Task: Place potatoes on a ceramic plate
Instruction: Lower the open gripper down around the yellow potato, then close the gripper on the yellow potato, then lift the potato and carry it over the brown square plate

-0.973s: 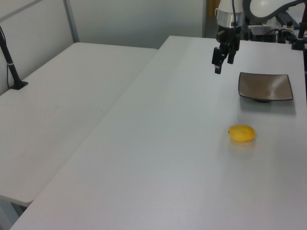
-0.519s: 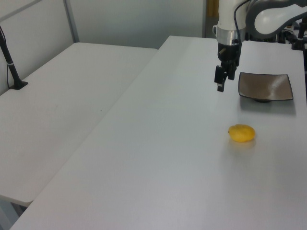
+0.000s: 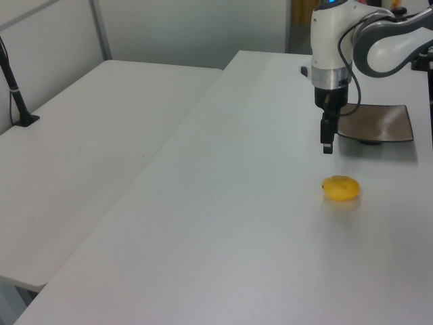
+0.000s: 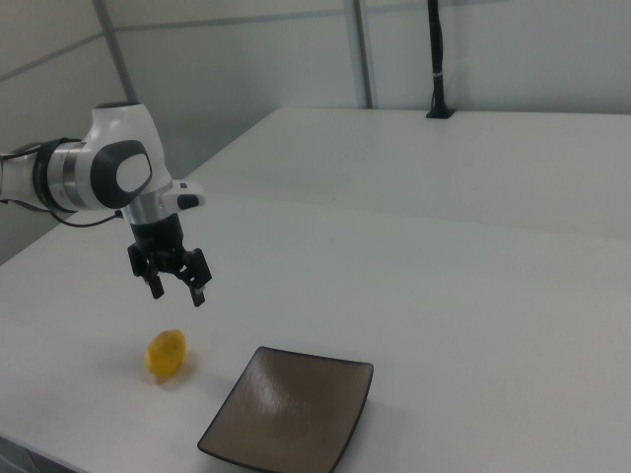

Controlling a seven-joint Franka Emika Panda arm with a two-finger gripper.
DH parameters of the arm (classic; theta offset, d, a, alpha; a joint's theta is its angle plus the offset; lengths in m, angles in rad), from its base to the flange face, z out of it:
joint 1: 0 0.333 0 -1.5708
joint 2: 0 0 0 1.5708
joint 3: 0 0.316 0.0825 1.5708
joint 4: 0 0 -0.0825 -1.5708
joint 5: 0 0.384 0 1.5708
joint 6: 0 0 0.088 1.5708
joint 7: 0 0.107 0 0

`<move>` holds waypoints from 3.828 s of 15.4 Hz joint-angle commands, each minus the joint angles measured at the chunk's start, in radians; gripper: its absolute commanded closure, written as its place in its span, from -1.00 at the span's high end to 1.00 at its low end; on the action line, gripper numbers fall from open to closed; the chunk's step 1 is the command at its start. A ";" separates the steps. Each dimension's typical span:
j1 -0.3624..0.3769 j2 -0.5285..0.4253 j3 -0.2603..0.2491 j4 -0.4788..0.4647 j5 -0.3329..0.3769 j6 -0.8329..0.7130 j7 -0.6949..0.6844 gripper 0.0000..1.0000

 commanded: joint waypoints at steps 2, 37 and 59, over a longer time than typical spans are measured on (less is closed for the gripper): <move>0.033 -0.005 0.000 -0.077 0.010 0.034 -0.115 1.00; 0.054 0.075 0.017 -0.084 0.008 0.078 -0.182 0.09; -0.072 -0.018 -0.146 -0.018 -0.191 -0.029 -0.195 0.16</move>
